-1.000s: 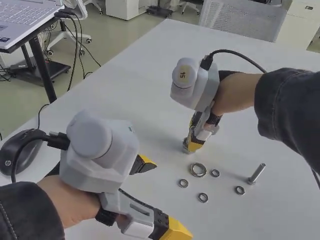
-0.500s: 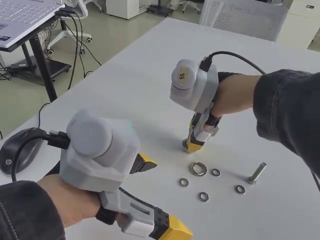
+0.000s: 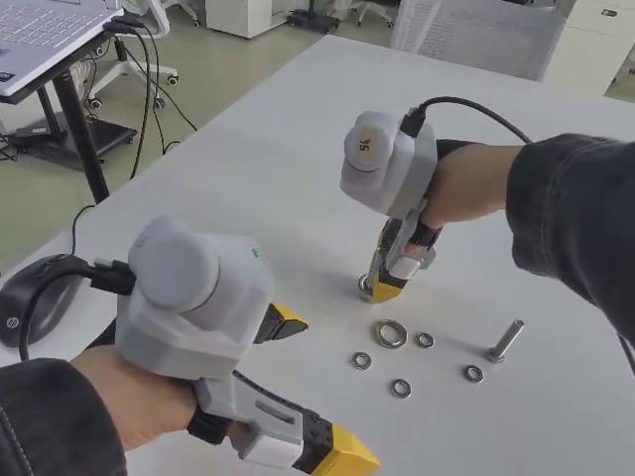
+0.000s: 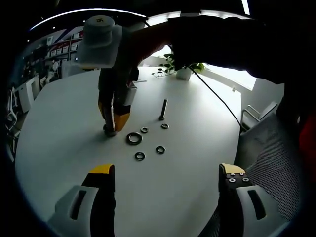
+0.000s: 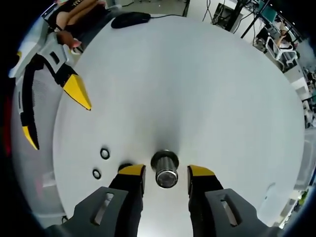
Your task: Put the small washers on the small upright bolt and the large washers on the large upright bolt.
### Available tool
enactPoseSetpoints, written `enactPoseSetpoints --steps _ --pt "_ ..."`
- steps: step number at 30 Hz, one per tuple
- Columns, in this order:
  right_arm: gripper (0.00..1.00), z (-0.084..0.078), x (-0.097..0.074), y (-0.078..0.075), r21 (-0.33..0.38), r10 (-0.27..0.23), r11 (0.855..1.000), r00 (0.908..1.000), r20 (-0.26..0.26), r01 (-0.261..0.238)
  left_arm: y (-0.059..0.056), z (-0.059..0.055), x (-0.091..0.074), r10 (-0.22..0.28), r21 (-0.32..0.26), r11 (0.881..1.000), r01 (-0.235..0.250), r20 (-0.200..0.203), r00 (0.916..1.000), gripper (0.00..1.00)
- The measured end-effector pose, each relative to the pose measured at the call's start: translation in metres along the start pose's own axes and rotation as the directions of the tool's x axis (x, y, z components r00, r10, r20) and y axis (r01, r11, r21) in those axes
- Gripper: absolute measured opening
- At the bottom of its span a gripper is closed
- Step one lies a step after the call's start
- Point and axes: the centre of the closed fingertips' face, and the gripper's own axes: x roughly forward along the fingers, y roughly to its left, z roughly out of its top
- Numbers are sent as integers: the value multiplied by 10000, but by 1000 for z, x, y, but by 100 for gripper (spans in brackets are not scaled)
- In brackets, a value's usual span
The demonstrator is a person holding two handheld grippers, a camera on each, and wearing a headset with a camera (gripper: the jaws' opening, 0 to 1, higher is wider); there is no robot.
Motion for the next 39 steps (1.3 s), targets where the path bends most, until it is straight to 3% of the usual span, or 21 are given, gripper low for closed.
enactPoseSetpoints --steps 17,28,33,39 --pt "45 -13 -10 1 292 -161 9994 9999 -62 163 -1 1 -2 -51 53 10000 51 -30 10000 86" --pt "45 -23 -15 14 575 -115 9983 9999 -11 115 -1 5 -1 -123 151 9998 125 -97 9999 86" --pt "45 -27 -14 26 644 24 9979 10000 -46 -21 0 6 0 -128 178 9998 130 -93 9999 86" --pt "45 -28 -11 29 699 107 9975 9999 12 -108 1 8 0 -115 205 9997 116 -68 9999 86"
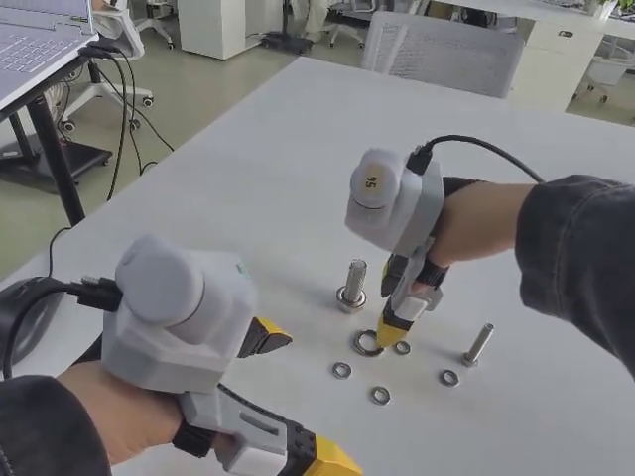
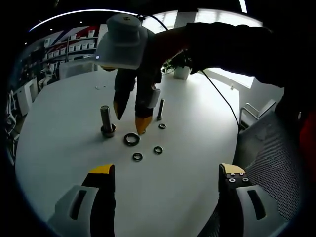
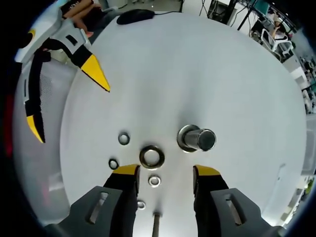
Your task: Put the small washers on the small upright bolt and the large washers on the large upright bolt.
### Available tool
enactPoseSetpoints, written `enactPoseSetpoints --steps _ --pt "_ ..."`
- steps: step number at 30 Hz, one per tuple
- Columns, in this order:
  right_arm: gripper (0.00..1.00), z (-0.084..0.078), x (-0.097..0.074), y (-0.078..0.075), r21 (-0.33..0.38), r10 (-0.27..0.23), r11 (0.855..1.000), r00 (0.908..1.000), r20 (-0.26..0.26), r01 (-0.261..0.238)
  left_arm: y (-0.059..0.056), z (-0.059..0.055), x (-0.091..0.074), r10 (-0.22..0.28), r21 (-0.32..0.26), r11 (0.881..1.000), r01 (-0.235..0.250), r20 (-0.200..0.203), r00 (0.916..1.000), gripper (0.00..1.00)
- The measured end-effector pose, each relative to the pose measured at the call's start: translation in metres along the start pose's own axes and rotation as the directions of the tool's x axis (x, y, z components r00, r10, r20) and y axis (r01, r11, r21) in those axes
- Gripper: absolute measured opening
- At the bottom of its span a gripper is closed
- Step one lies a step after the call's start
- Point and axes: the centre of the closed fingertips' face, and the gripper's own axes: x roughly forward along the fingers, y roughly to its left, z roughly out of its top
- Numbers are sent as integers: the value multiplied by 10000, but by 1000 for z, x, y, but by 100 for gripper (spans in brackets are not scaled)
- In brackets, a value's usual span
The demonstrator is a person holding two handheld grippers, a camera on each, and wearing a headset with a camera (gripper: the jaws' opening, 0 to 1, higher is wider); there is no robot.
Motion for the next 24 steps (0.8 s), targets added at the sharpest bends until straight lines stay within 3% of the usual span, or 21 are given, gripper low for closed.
enactPoseSetpoints --steps 13,24 --pt "43 2 12 12 99 197 9998 9996 223 -199 1 2 1 16 52 10000 -16 29 10000 86" --pt "38 3 18 13 -72 163 9998 9995 276 -161 1 4 3 29 54 10000 -30 64 10000 86"
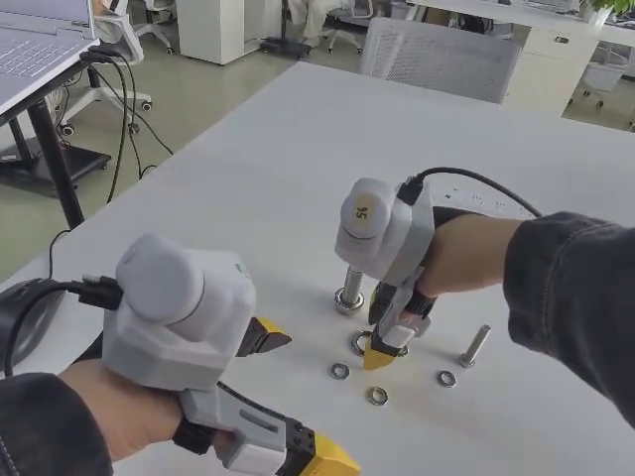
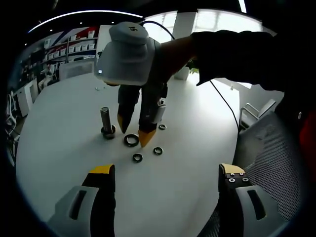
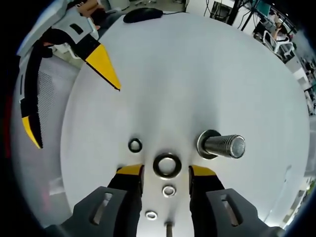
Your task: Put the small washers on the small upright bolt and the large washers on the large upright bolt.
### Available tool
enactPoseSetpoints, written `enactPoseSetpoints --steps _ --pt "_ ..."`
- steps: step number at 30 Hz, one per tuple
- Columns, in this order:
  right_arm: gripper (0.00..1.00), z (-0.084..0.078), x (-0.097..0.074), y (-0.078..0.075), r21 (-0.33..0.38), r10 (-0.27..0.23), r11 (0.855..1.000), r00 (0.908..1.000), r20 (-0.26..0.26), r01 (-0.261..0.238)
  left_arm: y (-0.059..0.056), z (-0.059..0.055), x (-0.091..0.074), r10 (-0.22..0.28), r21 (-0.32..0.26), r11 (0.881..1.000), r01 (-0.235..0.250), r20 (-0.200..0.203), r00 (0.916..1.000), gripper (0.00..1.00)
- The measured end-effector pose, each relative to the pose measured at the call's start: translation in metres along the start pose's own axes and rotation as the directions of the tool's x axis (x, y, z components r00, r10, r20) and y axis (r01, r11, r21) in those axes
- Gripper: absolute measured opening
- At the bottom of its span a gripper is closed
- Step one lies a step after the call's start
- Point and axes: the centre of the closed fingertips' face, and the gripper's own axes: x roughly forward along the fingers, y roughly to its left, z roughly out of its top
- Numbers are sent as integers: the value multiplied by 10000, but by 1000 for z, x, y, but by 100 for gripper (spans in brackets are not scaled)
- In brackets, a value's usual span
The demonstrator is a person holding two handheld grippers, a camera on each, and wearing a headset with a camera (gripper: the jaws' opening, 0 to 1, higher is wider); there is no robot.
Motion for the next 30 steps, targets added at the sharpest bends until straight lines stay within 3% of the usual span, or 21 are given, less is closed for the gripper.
enactPoseSetpoints --steps 30 --pt "25 -2 2 0 -215 -126 9997 9999 -77 124 -1 0 4 -56 -21 10000 56 5 10000 85"
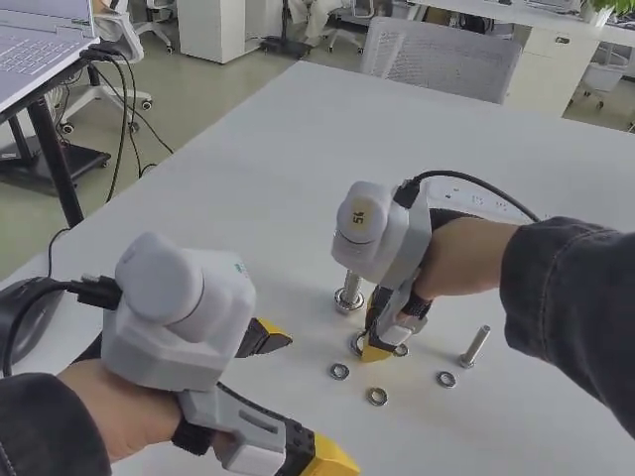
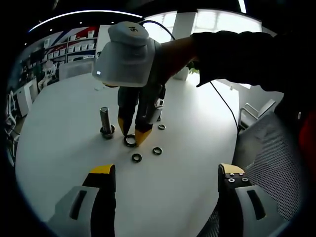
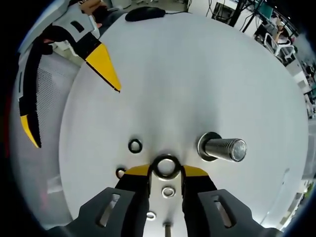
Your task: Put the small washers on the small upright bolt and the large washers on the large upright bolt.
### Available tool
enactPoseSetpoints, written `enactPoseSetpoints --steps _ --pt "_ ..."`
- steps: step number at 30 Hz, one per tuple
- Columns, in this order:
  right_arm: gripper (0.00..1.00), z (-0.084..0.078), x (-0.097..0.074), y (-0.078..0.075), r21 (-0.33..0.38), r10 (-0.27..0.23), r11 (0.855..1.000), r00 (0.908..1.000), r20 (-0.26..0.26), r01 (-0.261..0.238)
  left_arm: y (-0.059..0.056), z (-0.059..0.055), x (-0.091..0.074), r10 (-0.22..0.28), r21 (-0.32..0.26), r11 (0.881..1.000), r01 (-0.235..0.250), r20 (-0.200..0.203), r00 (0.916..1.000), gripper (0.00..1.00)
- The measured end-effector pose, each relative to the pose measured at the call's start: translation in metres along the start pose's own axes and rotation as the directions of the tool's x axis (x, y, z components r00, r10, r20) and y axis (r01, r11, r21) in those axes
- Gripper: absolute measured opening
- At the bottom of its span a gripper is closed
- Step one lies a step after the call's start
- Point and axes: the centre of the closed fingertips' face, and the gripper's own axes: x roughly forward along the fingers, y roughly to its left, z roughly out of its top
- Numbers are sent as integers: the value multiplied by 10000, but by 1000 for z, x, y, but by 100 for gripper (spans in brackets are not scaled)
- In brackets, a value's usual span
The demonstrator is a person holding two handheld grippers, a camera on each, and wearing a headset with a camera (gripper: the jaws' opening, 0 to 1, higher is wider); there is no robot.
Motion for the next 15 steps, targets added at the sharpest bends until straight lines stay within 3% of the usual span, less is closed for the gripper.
enactPoseSetpoints --steps 15 --pt "24 -1 -1 0 -86 12 10000 10000 -76 -12 0 -1 1 -23 13 10000 23 -42 10000 85"
